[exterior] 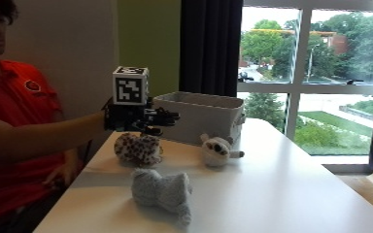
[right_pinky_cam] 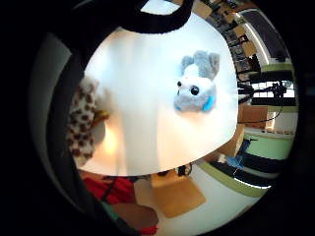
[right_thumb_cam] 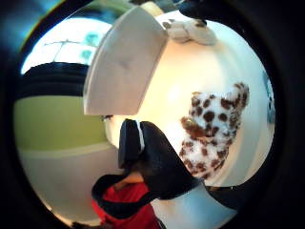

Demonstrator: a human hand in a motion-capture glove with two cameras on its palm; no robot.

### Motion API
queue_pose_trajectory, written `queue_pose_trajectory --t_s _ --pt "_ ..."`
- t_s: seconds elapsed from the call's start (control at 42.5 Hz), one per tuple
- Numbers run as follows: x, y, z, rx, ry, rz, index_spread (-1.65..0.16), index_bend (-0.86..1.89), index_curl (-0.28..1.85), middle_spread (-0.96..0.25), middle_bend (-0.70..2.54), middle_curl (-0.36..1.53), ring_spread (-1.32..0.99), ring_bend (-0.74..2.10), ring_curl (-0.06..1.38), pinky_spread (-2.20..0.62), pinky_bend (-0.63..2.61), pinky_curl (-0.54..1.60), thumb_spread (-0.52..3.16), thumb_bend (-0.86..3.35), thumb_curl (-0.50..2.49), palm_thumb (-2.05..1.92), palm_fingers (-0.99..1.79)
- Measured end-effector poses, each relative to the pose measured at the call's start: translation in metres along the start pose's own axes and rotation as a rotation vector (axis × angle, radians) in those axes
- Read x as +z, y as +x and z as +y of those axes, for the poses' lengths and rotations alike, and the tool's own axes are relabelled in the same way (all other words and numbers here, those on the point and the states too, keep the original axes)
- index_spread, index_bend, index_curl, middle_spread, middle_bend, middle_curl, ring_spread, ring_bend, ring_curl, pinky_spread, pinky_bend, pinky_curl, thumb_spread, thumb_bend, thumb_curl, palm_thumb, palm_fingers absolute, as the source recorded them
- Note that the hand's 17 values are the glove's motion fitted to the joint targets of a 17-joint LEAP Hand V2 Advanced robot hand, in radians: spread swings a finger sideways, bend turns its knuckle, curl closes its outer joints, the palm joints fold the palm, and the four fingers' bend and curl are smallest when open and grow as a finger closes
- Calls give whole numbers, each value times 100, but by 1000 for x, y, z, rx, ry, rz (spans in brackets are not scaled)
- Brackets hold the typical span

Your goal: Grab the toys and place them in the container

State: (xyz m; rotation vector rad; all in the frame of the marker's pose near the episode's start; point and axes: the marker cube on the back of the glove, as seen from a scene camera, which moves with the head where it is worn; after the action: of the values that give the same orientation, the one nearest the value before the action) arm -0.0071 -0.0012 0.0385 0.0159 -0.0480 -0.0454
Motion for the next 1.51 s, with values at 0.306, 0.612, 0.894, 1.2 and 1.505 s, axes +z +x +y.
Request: queue_pose_trajectory --t_s 0.306,0.612,0.894,1.2,1.505 --pt "28 0 19 5 -40 16 -36 23 30 -6 12 18 -1 14 6 7 76 33 113 -8 13 -11 -12" --pt "57 -10 25 2 -123 8 -37 18 32 -5 9 17 0 14 7 9 94 38 109 -8 13 -11 -13" --pt "75 -15 26 7 -154 -1 -38 18 32 -4 8 14 4 17 8 8 121 44 106 -8 14 -12 -16" --pt "83 -12 35 40 -203 107 -39 8 26 -3 10 13 2 67 22 -9 127 43 109 -2 19 0 5" --pt "80 -28 37 55 -248 224 -42 16 18 -9 16 15 -15 99 32 -36 143 42 122 10 30 26 35"
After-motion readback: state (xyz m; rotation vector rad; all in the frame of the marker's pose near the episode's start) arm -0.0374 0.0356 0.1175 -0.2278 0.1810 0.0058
